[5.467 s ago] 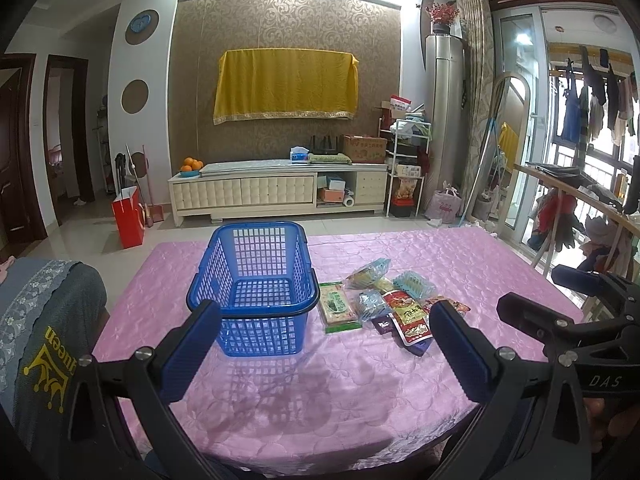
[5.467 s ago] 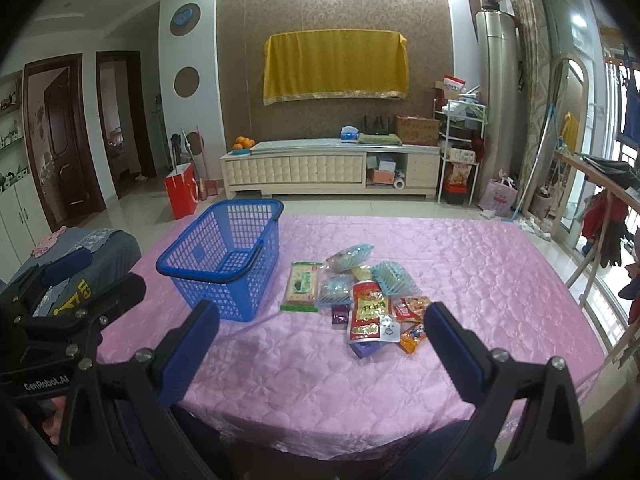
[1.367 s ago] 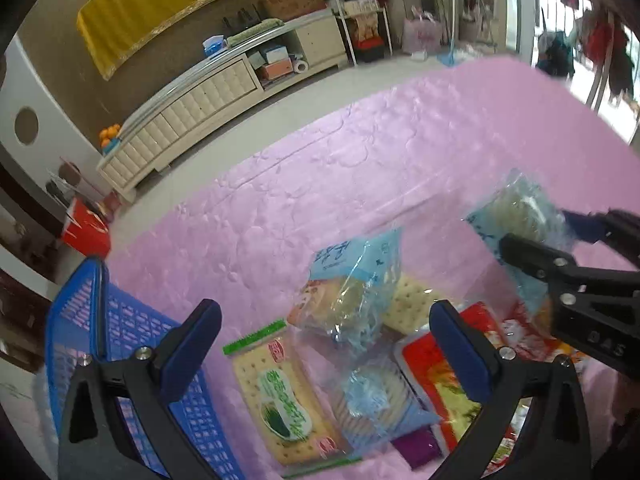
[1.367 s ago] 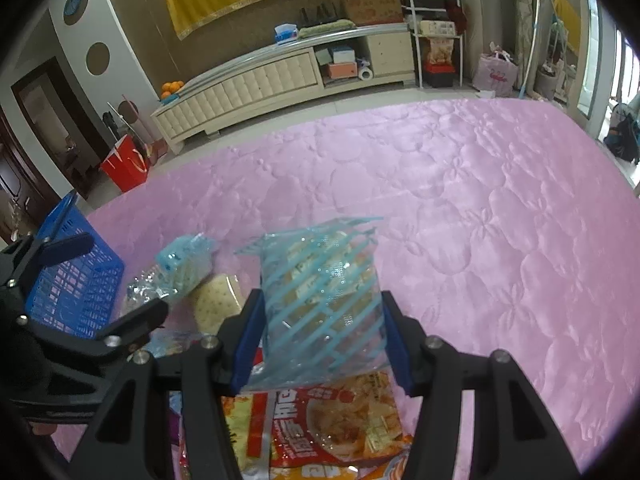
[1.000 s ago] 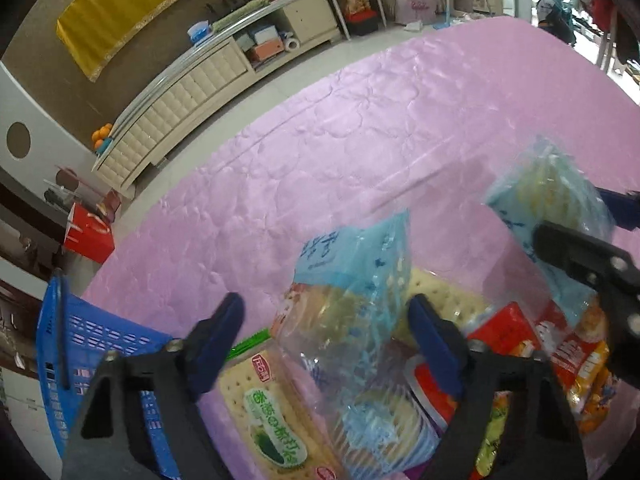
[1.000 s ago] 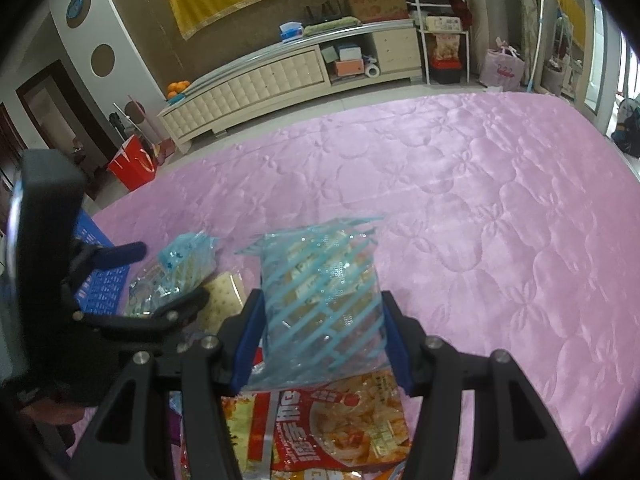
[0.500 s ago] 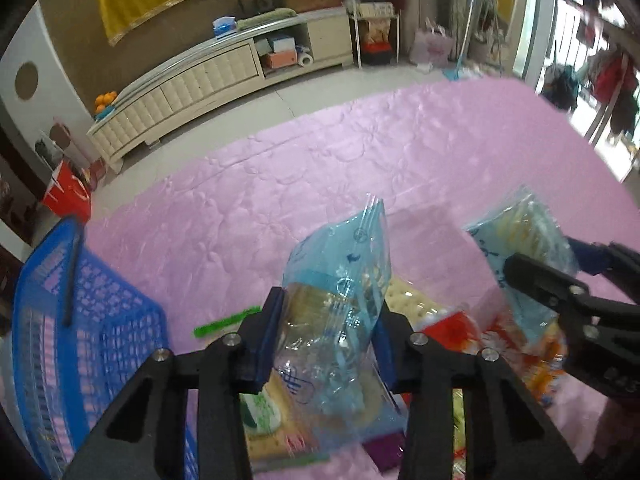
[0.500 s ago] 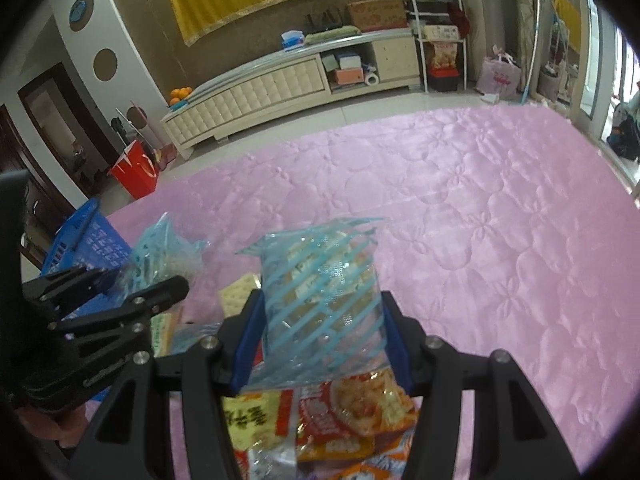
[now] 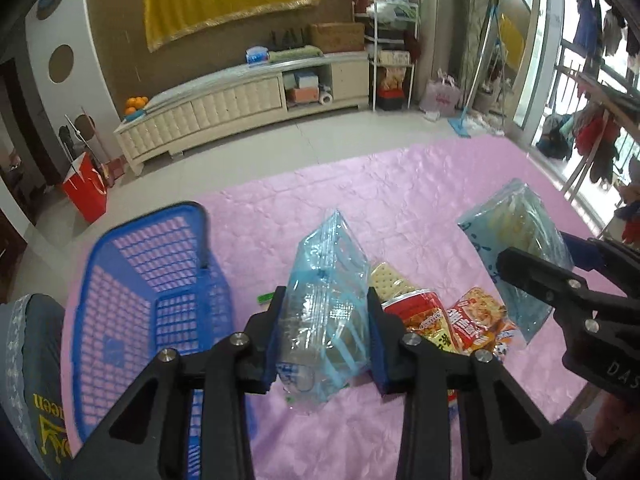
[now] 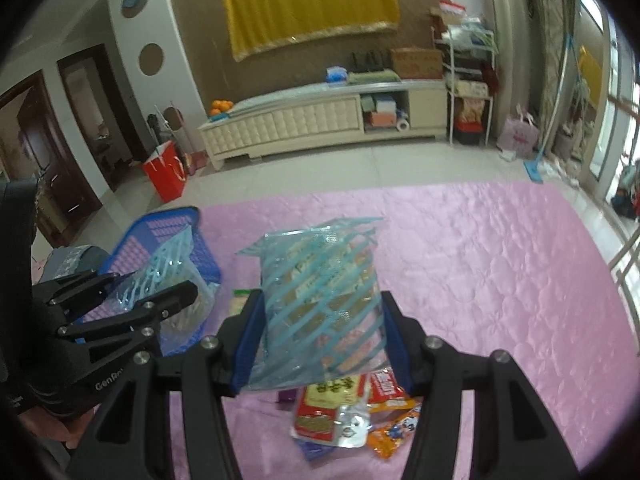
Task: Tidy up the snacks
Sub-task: 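Carry both held bags over the blue basket with both grippers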
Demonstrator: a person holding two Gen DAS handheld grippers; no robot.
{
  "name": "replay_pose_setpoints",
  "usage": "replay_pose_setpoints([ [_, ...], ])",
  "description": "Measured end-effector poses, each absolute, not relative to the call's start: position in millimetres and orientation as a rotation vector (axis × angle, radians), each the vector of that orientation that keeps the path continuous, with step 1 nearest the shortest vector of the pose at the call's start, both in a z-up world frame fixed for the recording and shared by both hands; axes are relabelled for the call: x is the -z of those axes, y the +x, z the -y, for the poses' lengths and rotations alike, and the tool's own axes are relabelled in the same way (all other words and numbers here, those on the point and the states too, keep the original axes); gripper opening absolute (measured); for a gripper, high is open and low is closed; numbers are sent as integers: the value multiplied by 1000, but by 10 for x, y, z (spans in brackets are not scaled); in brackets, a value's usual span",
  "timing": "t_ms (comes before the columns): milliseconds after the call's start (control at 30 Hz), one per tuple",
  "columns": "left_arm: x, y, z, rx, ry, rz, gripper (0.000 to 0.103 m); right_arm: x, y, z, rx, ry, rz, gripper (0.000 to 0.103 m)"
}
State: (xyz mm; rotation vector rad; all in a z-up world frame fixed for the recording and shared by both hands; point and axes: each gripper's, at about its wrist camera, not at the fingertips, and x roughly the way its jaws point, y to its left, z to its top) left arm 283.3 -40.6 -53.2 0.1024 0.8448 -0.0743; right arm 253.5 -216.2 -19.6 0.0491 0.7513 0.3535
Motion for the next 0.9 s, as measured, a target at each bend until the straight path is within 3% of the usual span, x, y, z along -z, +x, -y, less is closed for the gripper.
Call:
replay_pose_setpoints([
  [433, -95, 2133, -412, 40, 27, -704, 33, -238, 2303, 1514, -477, -14, -692, 60],
  [900, 195, 1732, -1562, -63, -97, -754, 33, 60, 2257, 493, -659, -106, -790, 60],
])
